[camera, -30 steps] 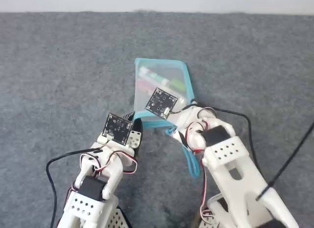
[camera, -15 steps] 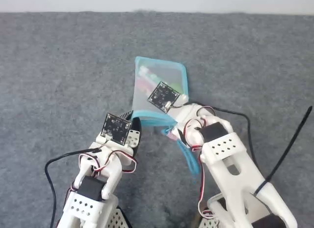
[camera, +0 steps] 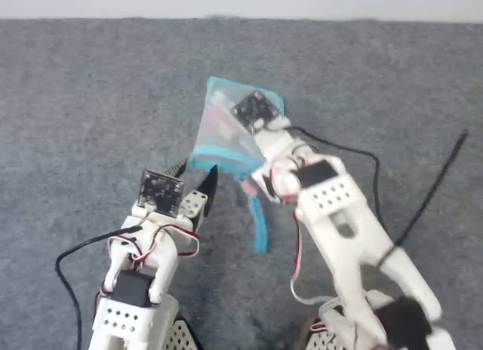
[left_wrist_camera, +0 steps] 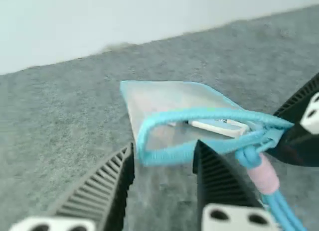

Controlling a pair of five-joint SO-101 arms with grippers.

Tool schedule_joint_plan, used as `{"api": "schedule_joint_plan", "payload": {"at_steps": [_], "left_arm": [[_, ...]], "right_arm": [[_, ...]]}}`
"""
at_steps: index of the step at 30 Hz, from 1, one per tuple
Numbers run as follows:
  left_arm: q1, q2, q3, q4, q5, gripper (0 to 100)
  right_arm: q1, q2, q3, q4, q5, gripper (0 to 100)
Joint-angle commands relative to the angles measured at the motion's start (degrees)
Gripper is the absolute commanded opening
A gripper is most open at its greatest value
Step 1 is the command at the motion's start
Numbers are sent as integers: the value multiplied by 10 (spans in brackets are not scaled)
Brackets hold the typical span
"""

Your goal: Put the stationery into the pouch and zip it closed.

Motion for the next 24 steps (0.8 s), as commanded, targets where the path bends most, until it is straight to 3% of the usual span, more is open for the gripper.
{"api": "schedule_joint_plan", "payload": {"at_steps": [1,9,16,24], "left_arm": [[-14,-6,-43,38,4,191],[14,-6,-42,40,5,188],[91,-5,-12,37,4,192],[98,-5,15,-9,4,192]], "right_arm": [[11,61,-107,25,-40,6],[8,108,-148,33,-73,6],[-7,4,-111,87,-74,6],[-78,-125,15,61,-45,6]]}}
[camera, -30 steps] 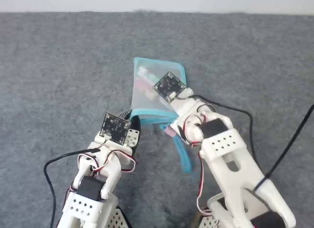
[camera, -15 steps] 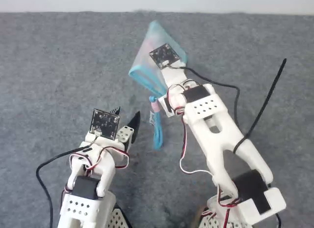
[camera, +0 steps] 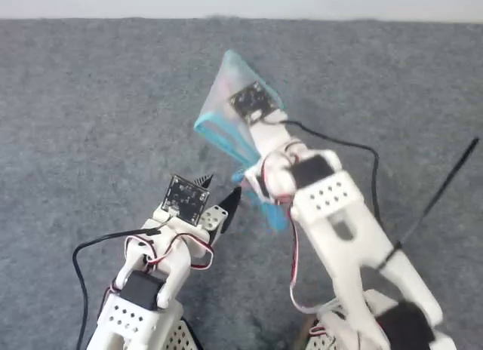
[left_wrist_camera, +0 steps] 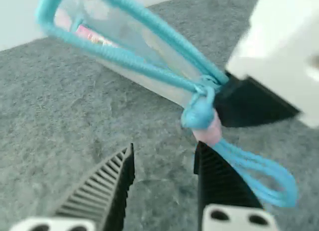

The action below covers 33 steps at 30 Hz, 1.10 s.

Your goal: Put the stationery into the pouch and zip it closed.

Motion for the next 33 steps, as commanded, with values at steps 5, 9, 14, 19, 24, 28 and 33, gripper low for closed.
{"api": "schedule_joint_plan", "payload": {"at_steps": [5,9,14,19,24,28,33], "left_arm": [[6,-11,-4,-32,4,192],[7,-11,-6,-30,4,192],[8,-11,-41,33,-47,194],[33,-11,-59,73,-47,265],[47,-11,-78,104,-46,270],[45,-11,-97,123,-46,265],[-5,-11,-62,47,-23,223]], "right_arm": [[-48,-90,55,-32,25,6],[-46,-90,55,-37,23,6],[-46,-90,55,-58,21,6],[-46,-90,55,-58,21,6],[-46,-90,55,-56,21,6],[-46,-90,63,-57,22,6],[-51,-95,80,-58,24,6]]}}
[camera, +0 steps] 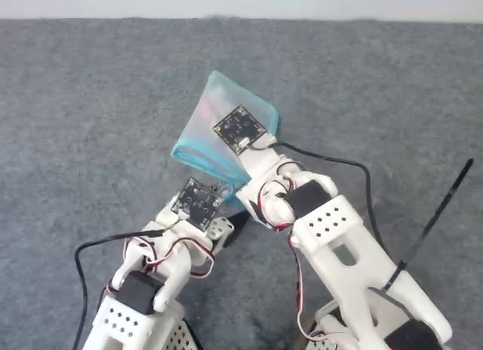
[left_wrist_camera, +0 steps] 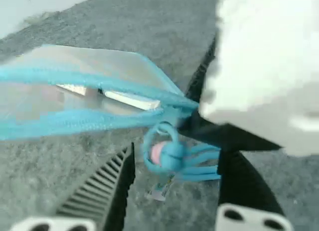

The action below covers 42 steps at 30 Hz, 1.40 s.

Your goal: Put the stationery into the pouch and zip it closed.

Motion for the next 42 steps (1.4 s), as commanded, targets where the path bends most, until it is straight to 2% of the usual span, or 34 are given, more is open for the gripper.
{"api": "schedule_joint_plan", "payload": {"at_steps": [1,5,12,15,20,33,42], "left_arm": [[-44,-11,14,-90,25,210],[-48,-11,66,-158,27,135],[-53,-11,65,-162,26,14],[-55,-11,65,-162,25,12],[-96,-11,58,-161,26,12],[-163,-11,54,-163,27,12],[-183,-11,54,-164,28,12]], "right_arm": [[-9,-34,-4,-6,6,6],[-7,-32,-4,-5,6,6],[-5,-29,7,-7,9,6],[15,-29,13,-8,21,6],[65,-29,43,-41,28,6],[104,-28,46,-44,44,6],[170,-28,47,-39,68,6]]}}
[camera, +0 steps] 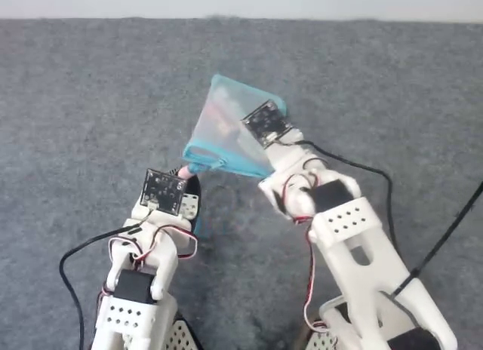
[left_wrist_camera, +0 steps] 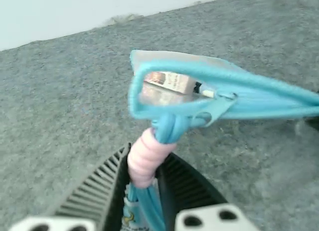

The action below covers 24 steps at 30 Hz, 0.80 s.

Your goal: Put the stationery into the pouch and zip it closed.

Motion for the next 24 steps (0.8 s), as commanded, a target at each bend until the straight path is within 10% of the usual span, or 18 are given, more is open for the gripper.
{"api": "schedule_joint_plan", "payload": {"at_steps": [1,13,24], "left_arm": [[-21,-11,-22,-24,8,12],[-19,-11,-22,-24,7,12],[-18,-11,-20,-24,7,12]], "right_arm": [[58,-10,-1,5,11,6],[137,-11,0,7,32,6],[-60,-105,-1,102,54,242]]}}
